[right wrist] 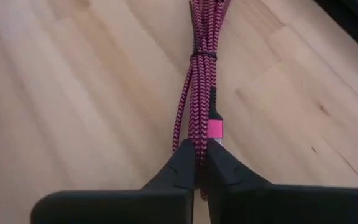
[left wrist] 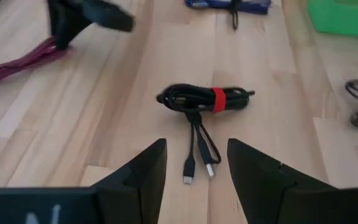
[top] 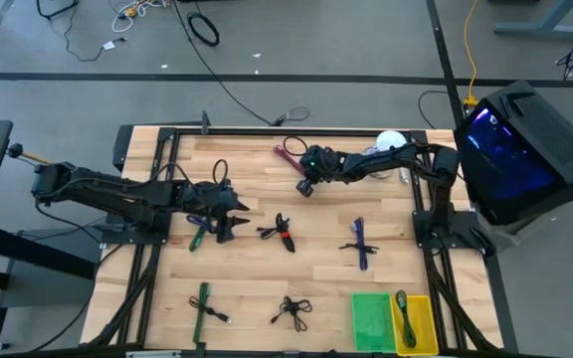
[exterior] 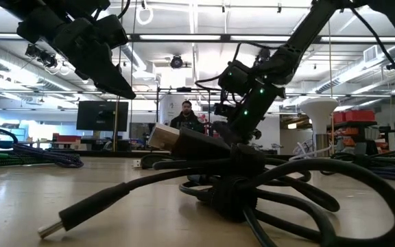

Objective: Pick & Place USB Port
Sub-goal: Put the red and black charger cable into the yellow basket

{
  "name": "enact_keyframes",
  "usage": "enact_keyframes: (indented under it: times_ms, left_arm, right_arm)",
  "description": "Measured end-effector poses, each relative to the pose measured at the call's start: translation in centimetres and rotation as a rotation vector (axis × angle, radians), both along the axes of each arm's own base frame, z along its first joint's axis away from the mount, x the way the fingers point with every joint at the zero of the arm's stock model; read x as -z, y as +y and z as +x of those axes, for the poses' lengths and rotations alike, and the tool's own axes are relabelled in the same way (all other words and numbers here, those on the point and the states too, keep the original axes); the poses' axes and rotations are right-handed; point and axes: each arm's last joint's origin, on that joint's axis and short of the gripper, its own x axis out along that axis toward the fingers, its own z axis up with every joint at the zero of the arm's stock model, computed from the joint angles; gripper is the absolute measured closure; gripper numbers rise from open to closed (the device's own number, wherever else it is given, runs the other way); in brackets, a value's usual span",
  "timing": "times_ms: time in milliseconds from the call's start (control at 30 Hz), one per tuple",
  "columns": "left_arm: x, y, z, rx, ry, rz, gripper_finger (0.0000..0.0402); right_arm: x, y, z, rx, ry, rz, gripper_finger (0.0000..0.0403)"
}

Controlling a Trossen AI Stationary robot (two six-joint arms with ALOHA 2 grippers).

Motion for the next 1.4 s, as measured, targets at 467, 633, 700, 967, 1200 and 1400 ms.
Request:
enact_keyframes:
  times_ms: [467, 633, 700, 967, 1200, 1400]
  left_arm:
    - [-2.0, 0.0, 1.0, -0.046, -0.236, -0.019, 0.0225]
    - [-2.1, 0.0, 1.1, -0.058, -0.251, -0.045, 0.0225]
    - [-2.1, 0.0, 1.1, -0.063, -0.253, -0.054, 0.0225]
    - [-2.1, 0.0, 1.1, -0.072, -0.255, -0.065, 0.0225]
    - [-2.1, 0.0, 1.1, -0.071, -0.255, -0.065, 0.0225]
    - [-2.1, 0.0, 1.1, -0.071, -0.255, -0.064, 0.0225]
  right_arm:
    - [-13.9, 8.2, -2.2, -0.172, -0.191, -0.082, 0.0394]
    - [-17.3, 13.7, -4.8, -0.279, -0.254, -0.066, 0.0394]
    - [-18.1, 16.0, -6.0, -0.288, -0.262, -0.051, 0.0394]
    - [-19.0, 23.6, -11.2, -0.236, -0.258, 0.081, 0.0394]
    - [-17.7, 28.2, -15.4, -0.080, -0.201, 0.272, 0.0394]
    - [-17.0, 30.1, -18.8, 0.090, -0.162, 0.389, 0.0394]
